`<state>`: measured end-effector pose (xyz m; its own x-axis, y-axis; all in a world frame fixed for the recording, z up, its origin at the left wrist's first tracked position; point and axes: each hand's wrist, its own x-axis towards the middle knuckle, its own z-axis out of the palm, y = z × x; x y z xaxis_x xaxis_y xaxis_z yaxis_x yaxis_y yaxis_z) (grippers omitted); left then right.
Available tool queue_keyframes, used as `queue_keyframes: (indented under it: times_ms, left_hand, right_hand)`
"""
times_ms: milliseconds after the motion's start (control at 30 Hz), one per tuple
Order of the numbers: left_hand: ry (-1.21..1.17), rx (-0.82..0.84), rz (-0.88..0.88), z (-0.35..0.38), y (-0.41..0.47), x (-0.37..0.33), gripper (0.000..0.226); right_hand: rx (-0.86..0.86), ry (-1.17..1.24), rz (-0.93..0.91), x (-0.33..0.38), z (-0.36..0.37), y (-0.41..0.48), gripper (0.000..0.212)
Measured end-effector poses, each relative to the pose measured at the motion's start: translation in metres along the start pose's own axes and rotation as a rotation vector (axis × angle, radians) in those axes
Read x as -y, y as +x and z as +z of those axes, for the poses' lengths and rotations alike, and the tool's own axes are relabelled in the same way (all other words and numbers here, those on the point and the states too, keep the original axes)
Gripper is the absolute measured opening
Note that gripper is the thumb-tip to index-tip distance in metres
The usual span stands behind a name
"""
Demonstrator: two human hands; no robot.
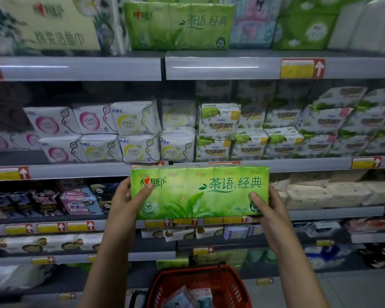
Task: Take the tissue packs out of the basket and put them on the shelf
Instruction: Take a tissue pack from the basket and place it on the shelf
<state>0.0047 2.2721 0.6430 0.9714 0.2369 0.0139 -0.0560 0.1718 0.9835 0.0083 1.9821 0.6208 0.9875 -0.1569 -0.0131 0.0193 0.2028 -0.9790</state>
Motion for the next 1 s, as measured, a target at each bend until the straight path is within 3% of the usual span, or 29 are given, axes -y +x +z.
queue_keyframes:
  times_ms: [133, 267, 333, 467, 533, 633, 700, 767, 867, 900, 1000]
  left_hand:
    - [-0.029, -0.011, 0.013, 0.024, 0.012, -0.008, 0.057]
    - [-0.092, -0.016, 0.047, 0.046, 0.027, -0.016, 0.047]
    - [-0.110, -0.013, 0.058, 0.053, 0.031, -0.016, 0.049]
    - [-0.127, -0.001, 0.057, 0.063, 0.037, -0.015, 0.058]
    - [-0.131, 0.011, 0.047, 0.065, 0.039, -0.013, 0.064]
    - [-0.146, 0.027, 0.039, 0.066, 0.042, -0.016, 0.069]
    - [-0.134, 0.041, 0.054, 0.066, 0.042, -0.024, 0.067]
    - [-0.132, 0.065, 0.090, 0.064, 0.043, -0.033, 0.066]
    - [-0.138, 0.088, 0.140, 0.061, 0.045, -0.051, 0.086]
    - [-0.146, 0.093, 0.152, 0.059, 0.046, -0.057, 0.089]
    - [-0.166, 0.116, 0.211, 0.056, 0.050, -0.072, 0.074]
  right_hand:
    - [0.033, 0.009, -0.048, 0.014, -0.011, 0.021, 0.080]
    - [0.020, -0.042, -0.076, 0.026, -0.024, 0.042, 0.036]
    - [0.029, -0.055, -0.082, 0.030, -0.031, 0.051, 0.036]
    - [0.026, -0.061, -0.125, 0.035, -0.042, 0.064, 0.081]
    - [0.041, -0.067, -0.148, 0.039, -0.045, 0.067, 0.075]
    - [0.012, -0.062, -0.184, 0.046, -0.045, 0.068, 0.045]
    - [-0.014, -0.057, -0.193, 0.049, -0.043, 0.067, 0.036]
    - [-0.018, -0.046, -0.195, 0.054, -0.038, 0.065, 0.042]
    - [-0.005, -0.074, -0.219, 0.065, -0.029, 0.064, 0.100]
    - [-0.012, -0.078, -0.230, 0.070, -0.026, 0.064, 0.110]
    - [0.006, -0.081, -0.283, 0.085, -0.017, 0.068, 0.115]
